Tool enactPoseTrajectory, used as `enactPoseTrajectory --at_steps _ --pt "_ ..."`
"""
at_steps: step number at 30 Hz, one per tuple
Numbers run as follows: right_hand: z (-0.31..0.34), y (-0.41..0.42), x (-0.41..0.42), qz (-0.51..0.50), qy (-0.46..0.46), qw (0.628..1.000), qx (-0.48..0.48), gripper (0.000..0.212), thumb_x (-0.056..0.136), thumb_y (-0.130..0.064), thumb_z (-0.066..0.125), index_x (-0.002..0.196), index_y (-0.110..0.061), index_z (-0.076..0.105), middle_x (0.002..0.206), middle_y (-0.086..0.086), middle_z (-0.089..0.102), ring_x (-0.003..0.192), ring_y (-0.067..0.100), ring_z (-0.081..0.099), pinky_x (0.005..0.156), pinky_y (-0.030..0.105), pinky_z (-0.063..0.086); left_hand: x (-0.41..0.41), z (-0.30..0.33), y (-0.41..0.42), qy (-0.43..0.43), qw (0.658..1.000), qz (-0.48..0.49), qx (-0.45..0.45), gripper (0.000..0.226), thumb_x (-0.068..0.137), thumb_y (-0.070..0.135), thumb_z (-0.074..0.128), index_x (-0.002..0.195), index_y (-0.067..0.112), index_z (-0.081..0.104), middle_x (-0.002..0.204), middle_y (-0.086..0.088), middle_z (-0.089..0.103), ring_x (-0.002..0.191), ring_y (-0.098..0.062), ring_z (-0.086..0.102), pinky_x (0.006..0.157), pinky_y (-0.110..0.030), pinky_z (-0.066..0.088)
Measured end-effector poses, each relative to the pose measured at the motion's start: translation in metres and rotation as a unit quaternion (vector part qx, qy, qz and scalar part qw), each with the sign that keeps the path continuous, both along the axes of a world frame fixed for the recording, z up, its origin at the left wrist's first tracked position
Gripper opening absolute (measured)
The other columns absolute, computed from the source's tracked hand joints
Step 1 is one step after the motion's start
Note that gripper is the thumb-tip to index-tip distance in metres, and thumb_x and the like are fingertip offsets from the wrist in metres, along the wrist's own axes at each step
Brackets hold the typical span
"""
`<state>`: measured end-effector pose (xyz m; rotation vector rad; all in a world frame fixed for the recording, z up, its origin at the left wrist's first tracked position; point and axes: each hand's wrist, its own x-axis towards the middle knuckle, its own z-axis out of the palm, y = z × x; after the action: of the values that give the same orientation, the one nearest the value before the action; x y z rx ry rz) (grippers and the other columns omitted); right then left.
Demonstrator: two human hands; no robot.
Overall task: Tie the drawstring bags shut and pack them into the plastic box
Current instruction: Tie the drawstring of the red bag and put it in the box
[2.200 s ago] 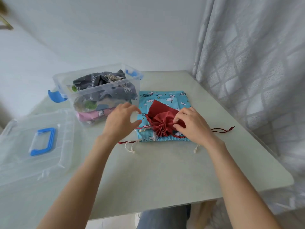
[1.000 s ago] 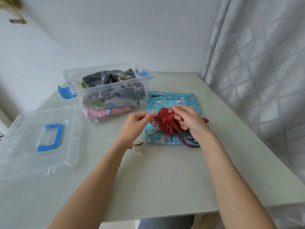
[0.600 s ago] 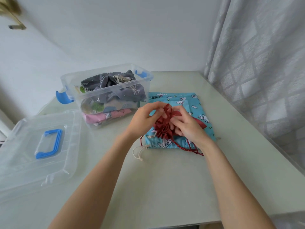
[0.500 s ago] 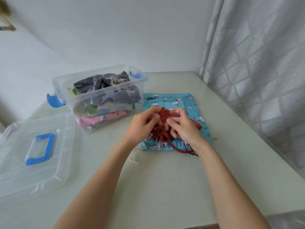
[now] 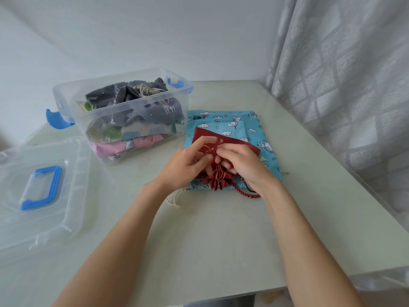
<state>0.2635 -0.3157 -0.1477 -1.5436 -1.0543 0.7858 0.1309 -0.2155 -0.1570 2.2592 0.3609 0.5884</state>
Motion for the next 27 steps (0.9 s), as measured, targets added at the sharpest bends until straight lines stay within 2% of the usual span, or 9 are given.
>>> enactPoseTrajectory --at_steps 3,6,8,11,13,17,21,24,27 --pt "0.002 -0.003 0.0 0.022 0.012 1.0 0.001 0.028 0.093 -0.023 0.054 0.072 -0.006 0.06 0.063 0.007 0.042 0.05 0.006 0.035 0.044 0.015 0.028 0.0 0.002 -0.002 -0.002 0.999 0.01 0.04 0.026 0.096 0.022 0.048 0.116 0.039 0.043 0.063 0.012 0.065 0.061 -0.008 0.061 0.064 -0.029 0.051" --pt "0.001 -0.003 -0.004 -0.02 -0.018 0.999 0.02 0.027 0.09 -0.023 0.06 0.071 -0.005 0.062 0.055 -0.003 0.047 0.045 0.002 0.035 0.045 0.013 0.028 0.0 0.003 -0.003 -0.007 0.996 0.022 0.087 0.027 0.093 0.026 0.053 0.12 0.029 0.049 0.071 0.013 0.066 0.064 -0.002 0.064 0.067 -0.029 0.054" --pt "-0.001 -0.001 -0.005 -0.051 -0.002 0.998 0.027 0.025 0.09 -0.021 0.06 0.071 -0.007 0.063 0.051 -0.008 0.05 0.043 0.003 0.034 0.044 0.014 0.027 -0.001 0.005 -0.003 -0.044 0.992 0.055 0.101 0.025 0.088 0.03 0.061 0.113 0.027 0.059 0.073 0.012 0.067 0.066 0.0 0.065 0.069 -0.03 0.056" --pt "-0.002 0.001 -0.005 -0.067 0.022 0.997 0.022 0.031 0.091 -0.022 0.059 0.077 0.005 0.062 0.067 0.013 0.048 0.05 0.011 0.033 0.047 0.021 0.026 -0.005 0.012 -0.002 -0.149 0.98 0.128 0.027 0.012 0.085 0.029 0.066 0.093 0.021 0.07 0.073 0.01 0.07 0.065 -0.003 0.067 0.066 -0.027 0.057" --pt "-0.002 0.0 -0.004 -0.067 0.024 0.997 0.02 0.035 0.092 -0.023 0.058 0.078 0.009 0.06 0.071 0.015 0.046 0.051 0.013 0.032 0.048 0.022 0.027 -0.007 0.015 0.0 -0.19 0.968 0.16 -0.028 0.008 0.084 0.025 0.068 0.089 0.019 0.069 0.081 0.007 0.071 0.072 -0.005 0.068 0.066 -0.02 0.055" --pt "-0.001 -0.002 -0.005 -0.054 0.029 0.998 0.019 0.038 0.093 -0.024 0.057 0.084 0.014 0.059 0.073 0.015 0.045 0.054 0.015 0.031 0.046 0.02 0.026 -0.006 0.015 0.0 -0.126 0.984 0.122 -0.012 0.024 0.079 0.031 0.071 0.102 0.03 0.066 0.092 0.011 0.068 0.083 0.001 0.063 0.067 -0.012 0.051" --pt "-0.001 -0.002 -0.004 -0.043 0.029 0.999 0.013 0.035 0.094 -0.024 0.055 0.075 0.006 0.06 0.072 0.015 0.042 0.053 0.015 0.03 0.044 0.018 0.025 -0.004 0.014 0.001 -0.126 0.983 0.129 0.025 0.009 0.08 0.023 0.072 0.085 0.029 0.069 0.076 0.016 0.066 0.075 -0.002 0.062 0.067 -0.017 0.053" --pt "-0.001 -0.002 -0.005 -0.056 0.048 0.997 0.018 0.036 0.094 -0.021 0.056 0.083 0.013 0.06 0.066 0.014 0.044 0.05 0.01 0.033 0.041 0.014 0.027 -0.003 0.017 -0.002 -0.156 0.977 0.121 -0.082 0.01 0.081 0.018 0.07 0.084 0.027 0.069 0.08 0.011 0.068 0.072 -0.001 0.063 0.072 -0.023 0.054" --pt "0.0 -0.002 -0.003 -0.067 0.071 0.995 0.036 0.026 0.093 -0.018 0.056 0.079 0.003 0.064 0.058 -0.001 0.054 0.044 0.004 0.038 0.04 0.014 0.028 -0.001 0.015 -0.006 -0.118 0.971 0.073 -0.194 0.029 0.078 0.011 0.072 0.106 0.016 0.065 0.096 0.001 0.066 0.078 0.0 0.065 0.072 -0.018 0.053"
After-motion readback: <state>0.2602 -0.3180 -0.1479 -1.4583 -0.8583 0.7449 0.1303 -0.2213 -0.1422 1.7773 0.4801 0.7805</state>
